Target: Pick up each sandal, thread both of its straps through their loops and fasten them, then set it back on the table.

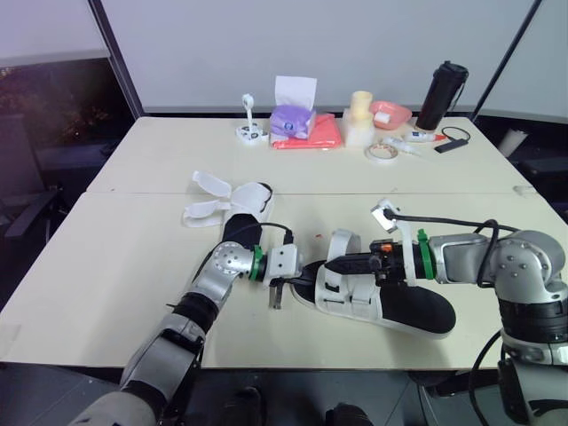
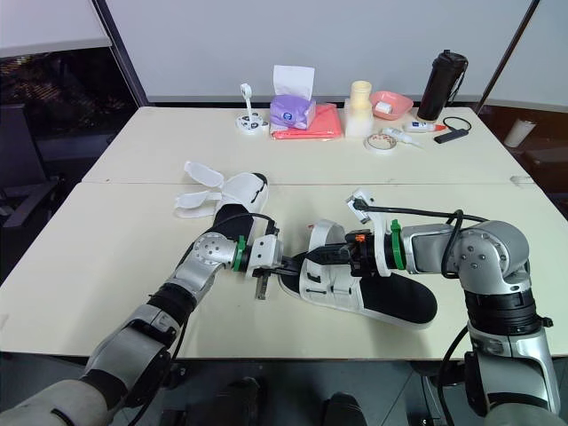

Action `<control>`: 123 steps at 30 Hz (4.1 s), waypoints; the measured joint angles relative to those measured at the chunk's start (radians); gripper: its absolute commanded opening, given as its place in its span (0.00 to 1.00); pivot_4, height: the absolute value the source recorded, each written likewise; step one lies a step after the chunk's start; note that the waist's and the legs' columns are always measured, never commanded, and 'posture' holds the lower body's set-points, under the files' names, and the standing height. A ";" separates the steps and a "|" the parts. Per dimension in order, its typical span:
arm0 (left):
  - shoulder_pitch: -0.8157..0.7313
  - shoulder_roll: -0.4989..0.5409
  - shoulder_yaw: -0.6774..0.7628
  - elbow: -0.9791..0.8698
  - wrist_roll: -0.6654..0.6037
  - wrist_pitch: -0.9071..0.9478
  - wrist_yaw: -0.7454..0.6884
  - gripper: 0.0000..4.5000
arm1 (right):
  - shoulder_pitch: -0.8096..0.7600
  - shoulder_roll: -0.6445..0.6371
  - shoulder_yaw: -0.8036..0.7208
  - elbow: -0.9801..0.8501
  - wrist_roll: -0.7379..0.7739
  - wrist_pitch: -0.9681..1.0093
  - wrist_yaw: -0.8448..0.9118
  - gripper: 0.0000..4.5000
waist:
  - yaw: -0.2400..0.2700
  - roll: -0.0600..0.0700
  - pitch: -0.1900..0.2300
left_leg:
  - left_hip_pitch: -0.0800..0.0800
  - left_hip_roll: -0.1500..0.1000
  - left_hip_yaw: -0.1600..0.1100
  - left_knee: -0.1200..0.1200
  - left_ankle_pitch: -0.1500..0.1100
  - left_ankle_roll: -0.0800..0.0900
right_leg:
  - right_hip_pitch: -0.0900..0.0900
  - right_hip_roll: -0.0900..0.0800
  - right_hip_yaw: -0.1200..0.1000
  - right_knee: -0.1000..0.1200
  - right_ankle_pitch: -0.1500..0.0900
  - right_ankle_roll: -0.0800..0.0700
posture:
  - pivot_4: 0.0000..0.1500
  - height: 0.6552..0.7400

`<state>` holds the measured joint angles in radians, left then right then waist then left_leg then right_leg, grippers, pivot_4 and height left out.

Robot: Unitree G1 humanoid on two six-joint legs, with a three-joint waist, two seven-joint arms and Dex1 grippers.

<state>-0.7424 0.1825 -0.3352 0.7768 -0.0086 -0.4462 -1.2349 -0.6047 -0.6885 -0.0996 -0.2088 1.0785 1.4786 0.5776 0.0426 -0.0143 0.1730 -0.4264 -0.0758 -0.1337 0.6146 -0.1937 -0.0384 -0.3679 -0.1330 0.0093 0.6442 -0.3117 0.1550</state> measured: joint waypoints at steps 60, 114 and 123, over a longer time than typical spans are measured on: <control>0.000 -0.003 -0.006 0.003 0.003 -0.006 0.015 0.00 | 0.071 -0.101 0.140 -0.048 -0.201 -0.184 0.114 0.02 | 0.001 0.000 0.000 | 0.000 0.000 0.000 -0.002 0.000 0.000 | 0.005 0.000 -0.004 -0.011 0.000 0.001 | 1.00 1.00; -0.008 -0.021 -0.010 0.016 0.022 -0.022 0.020 0.00 | 0.314 -0.305 -0.129 -0.513 -0.157 -0.110 0.204 0.99 | 0.018 0.000 0.000 | -0.001 0.001 -0.005 -0.002 -0.001 -0.001 | 0.009 -0.001 -0.012 -0.015 0.000 0.000 | 1.00 1.00; -0.006 -0.022 -0.017 0.014 0.022 -0.022 0.025 0.00 | 0.620 -0.151 -0.346 -0.619 -0.027 -0.095 0.048 0.99 | 0.021 -0.001 -0.002 | -0.001 0.002 -0.004 -0.002 -0.001 0.000 | 0.010 0.000 -0.012 -0.016 0.000 0.000 | 1.00 1.00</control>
<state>-0.7487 0.1603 -0.3520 0.7911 0.0134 -0.4681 -1.2099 0.0153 -0.8391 -0.4455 -0.8274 1.0520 1.3839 0.6253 0.0639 -0.0154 0.1713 -0.4272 -0.0738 -0.1374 0.6122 -0.1946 -0.0387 -0.3580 -0.1334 -0.0030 0.6287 -0.3114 0.1552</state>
